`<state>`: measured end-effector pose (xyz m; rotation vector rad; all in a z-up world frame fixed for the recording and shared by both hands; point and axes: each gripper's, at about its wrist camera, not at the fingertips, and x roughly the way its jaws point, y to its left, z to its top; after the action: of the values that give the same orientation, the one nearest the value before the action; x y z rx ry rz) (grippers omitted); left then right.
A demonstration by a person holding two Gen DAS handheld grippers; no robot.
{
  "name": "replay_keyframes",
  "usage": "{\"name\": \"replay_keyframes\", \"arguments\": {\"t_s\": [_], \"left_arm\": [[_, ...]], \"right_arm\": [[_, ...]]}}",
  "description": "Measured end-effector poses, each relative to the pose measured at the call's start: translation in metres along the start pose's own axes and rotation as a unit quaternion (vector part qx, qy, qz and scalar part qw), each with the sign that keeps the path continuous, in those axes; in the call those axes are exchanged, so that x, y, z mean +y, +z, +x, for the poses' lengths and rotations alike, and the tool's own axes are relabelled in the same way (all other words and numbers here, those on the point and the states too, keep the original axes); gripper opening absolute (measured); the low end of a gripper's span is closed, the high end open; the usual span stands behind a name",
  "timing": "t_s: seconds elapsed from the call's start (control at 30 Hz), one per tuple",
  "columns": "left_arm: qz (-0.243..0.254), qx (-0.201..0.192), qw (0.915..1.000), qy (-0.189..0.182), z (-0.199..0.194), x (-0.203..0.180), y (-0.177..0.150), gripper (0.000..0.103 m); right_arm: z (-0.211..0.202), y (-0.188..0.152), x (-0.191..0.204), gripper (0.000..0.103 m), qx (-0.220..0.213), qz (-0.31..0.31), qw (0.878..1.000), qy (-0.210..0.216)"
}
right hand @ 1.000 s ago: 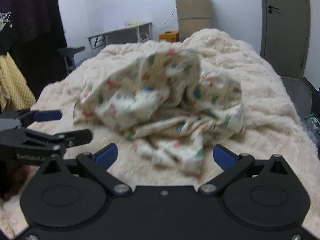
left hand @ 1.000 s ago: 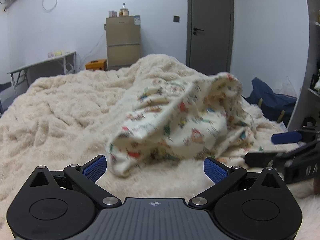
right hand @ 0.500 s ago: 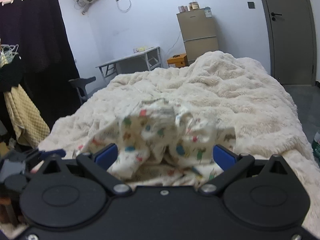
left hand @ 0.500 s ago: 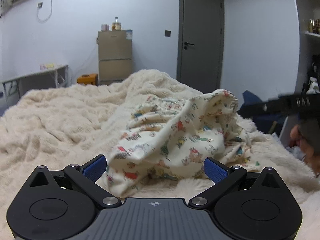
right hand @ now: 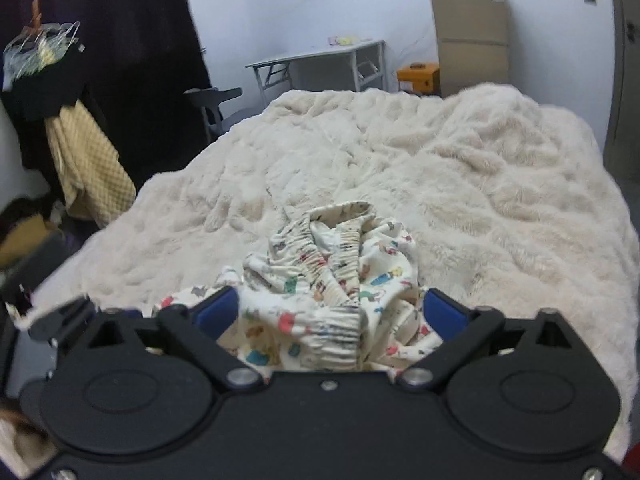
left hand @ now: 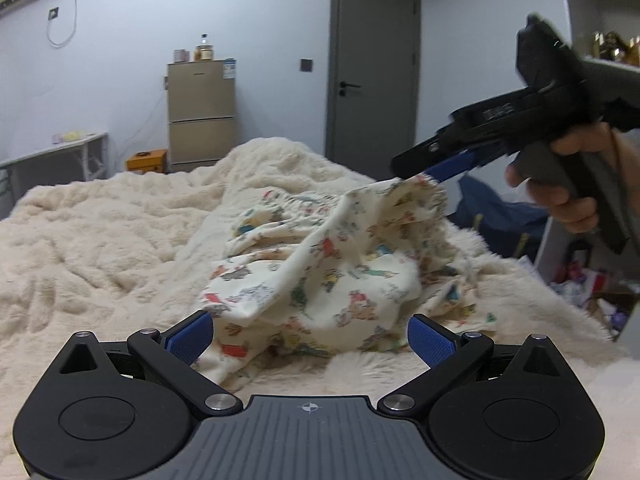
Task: Fold clothes
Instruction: 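Grasp the garment's elastic cuff with the right gripper while the left gripper grasps another edge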
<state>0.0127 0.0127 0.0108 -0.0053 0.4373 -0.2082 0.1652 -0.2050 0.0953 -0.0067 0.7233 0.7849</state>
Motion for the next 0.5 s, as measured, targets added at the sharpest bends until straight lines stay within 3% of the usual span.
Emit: {"name": "replay_keyframes", "arguments": {"t_s": [0.13,0.2,0.27,0.4,0.5], "left_arm": [[-0.001,-0.015,0.9996,-0.025,-0.002,0.005,0.002,0.103],[0.043,-0.027,0.9985,-0.02,0.001,0.002,0.009,0.102],[0.1,-0.014,0.9948,-0.013,0.012,0.0,0.021,0.1],[0.142,0.01,0.9898,-0.009,0.032,0.006,0.044,0.096],[0.15,0.027,0.9883,-0.015,0.053,0.016,0.064,0.092]], "right_arm": [[-0.003,-0.021,-0.012,0.072,-0.01,0.042,0.999,0.027],[-0.004,-0.032,-0.017,0.067,-0.015,0.063,0.997,0.041],[0.001,-0.033,-0.019,0.063,-0.015,0.066,0.997,0.047],[0.01,-0.032,-0.02,0.04,-0.02,0.064,0.997,0.037],[-0.017,-0.036,-0.018,0.024,-0.052,0.055,0.996,0.039]]}}
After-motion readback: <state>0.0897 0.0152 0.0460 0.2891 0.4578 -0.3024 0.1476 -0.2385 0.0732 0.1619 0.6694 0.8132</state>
